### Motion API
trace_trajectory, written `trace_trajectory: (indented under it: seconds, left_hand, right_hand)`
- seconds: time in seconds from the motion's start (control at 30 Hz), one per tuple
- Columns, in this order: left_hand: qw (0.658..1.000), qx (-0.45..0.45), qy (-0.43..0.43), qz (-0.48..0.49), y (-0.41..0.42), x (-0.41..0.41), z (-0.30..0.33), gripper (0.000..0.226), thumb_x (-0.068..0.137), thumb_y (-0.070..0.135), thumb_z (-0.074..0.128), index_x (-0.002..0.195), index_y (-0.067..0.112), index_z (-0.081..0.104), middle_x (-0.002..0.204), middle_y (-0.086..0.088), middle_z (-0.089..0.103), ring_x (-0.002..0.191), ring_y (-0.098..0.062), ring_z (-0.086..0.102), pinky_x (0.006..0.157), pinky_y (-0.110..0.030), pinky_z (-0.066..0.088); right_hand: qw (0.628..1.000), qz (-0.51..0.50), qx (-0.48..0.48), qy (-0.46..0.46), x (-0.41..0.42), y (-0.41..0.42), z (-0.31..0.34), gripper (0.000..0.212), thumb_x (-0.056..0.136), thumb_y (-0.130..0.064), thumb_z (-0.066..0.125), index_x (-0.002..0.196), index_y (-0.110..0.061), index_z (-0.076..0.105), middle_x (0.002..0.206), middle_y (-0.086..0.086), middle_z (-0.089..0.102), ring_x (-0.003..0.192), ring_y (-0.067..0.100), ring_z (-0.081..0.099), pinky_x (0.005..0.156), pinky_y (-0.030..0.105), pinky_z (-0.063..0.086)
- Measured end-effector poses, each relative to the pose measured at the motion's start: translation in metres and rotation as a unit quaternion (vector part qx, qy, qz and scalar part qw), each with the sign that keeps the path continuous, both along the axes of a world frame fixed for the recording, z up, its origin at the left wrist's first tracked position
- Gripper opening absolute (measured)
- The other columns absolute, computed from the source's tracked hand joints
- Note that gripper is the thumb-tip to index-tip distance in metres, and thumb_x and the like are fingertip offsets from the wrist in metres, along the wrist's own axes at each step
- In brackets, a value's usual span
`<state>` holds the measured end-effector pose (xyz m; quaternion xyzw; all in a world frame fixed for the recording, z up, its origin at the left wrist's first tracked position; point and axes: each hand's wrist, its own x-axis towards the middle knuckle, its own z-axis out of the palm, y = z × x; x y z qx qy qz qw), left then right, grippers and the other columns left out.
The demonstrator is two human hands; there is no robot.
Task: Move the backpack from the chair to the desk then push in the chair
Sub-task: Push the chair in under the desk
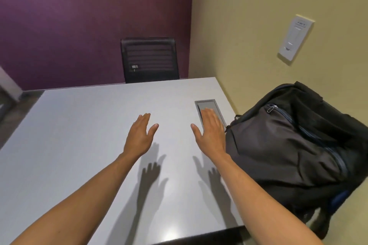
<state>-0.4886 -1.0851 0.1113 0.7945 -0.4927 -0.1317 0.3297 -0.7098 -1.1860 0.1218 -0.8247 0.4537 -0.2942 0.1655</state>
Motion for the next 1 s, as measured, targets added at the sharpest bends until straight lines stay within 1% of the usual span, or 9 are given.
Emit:
trace_trajectory:
  seconds: [0.1, 0.3, 0.53, 0.63, 0.8, 0.9, 1.0]
  left_hand:
    - [0.999, 0.015, -0.020, 0.024, 0.032, 0.009, -0.005, 0.064, 0.101, 0.047, 0.039, 0.154, 0.013, 0.027, 0.163, -0.003, 0.025, 0.152, -0.016, 0.012, 0.124, -0.035, 0.010]
    - [0.995, 0.038, -0.032, 0.082, 0.082, 0.032, -0.013, 0.066, 0.101, 0.049, 0.037, 0.154, 0.013, 0.025, 0.164, -0.004, 0.021, 0.153, -0.015, 0.008, 0.123, -0.034, 0.006]
    - [0.993, 0.046, -0.046, 0.104, 0.129, 0.064, -0.022, 0.068, 0.100, 0.052, 0.035, 0.155, 0.015, 0.022, 0.165, -0.002, 0.017, 0.153, -0.014, 0.006, 0.123, -0.033, 0.003]
    - [0.993, 0.050, -0.039, 0.101, 0.142, 0.083, -0.022, 0.069, 0.100, 0.052, 0.034, 0.156, 0.015, 0.020, 0.165, -0.002, 0.016, 0.153, -0.014, 0.005, 0.123, -0.033, 0.002]
    - [0.992, 0.078, -0.070, 0.065, 0.163, 0.107, -0.023, 0.070, 0.100, 0.055, 0.029, 0.156, 0.016, 0.016, 0.166, -0.001, 0.010, 0.153, -0.014, -0.001, 0.123, -0.035, -0.001]
    - [0.991, 0.096, -0.082, 0.045, 0.174, 0.118, -0.028, 0.071, 0.099, 0.056, 0.027, 0.157, 0.017, 0.012, 0.166, 0.000, 0.006, 0.153, -0.014, -0.003, 0.123, -0.035, -0.003]
    - [0.991, 0.100, -0.076, 0.038, 0.184, 0.123, -0.033, 0.072, 0.099, 0.056, 0.026, 0.157, 0.016, 0.012, 0.166, 0.000, 0.006, 0.153, -0.013, -0.004, 0.123, -0.034, -0.004]
  right_hand:
    - [0.999, 0.033, 0.008, 0.022, 0.015, 0.009, -0.005, 0.065, 0.101, -0.045, 0.045, 0.154, -0.014, 0.025, 0.163, 0.005, 0.022, 0.152, 0.019, 0.009, 0.120, 0.038, 0.010]
    - [0.996, 0.072, 0.019, 0.050, 0.039, 0.032, -0.014, 0.067, 0.101, -0.049, 0.041, 0.155, -0.015, 0.022, 0.165, 0.003, 0.019, 0.152, 0.017, 0.005, 0.121, 0.038, 0.009]
    - [0.992, 0.087, 0.022, 0.091, 0.066, 0.062, -0.024, 0.072, 0.100, -0.057, 0.034, 0.157, -0.017, 0.013, 0.166, 0.001, 0.010, 0.153, 0.015, -0.002, 0.120, 0.033, -0.001]
    - [0.990, 0.082, 0.016, 0.110, 0.077, 0.075, -0.025, 0.073, 0.100, -0.058, 0.032, 0.157, -0.016, 0.013, 0.166, 0.003, 0.011, 0.153, 0.016, -0.002, 0.121, 0.034, -0.002]
    - [0.985, 0.066, 0.012, 0.157, 0.088, 0.099, -0.034, 0.075, 0.099, -0.060, 0.025, 0.157, -0.014, 0.008, 0.167, 0.002, 0.007, 0.152, 0.016, -0.007, 0.122, 0.035, -0.006]
    - [0.986, 0.051, 0.018, 0.160, 0.095, 0.114, -0.038, 0.076, 0.099, -0.060, 0.024, 0.157, -0.014, 0.007, 0.167, 0.003, 0.006, 0.152, 0.016, -0.007, 0.121, 0.035, -0.007]
    - [0.985, 0.048, 0.027, 0.163, 0.099, 0.127, -0.042, 0.076, 0.099, -0.060, 0.025, 0.157, -0.014, 0.007, 0.167, 0.002, 0.006, 0.152, 0.015, -0.006, 0.121, 0.034, -0.006]
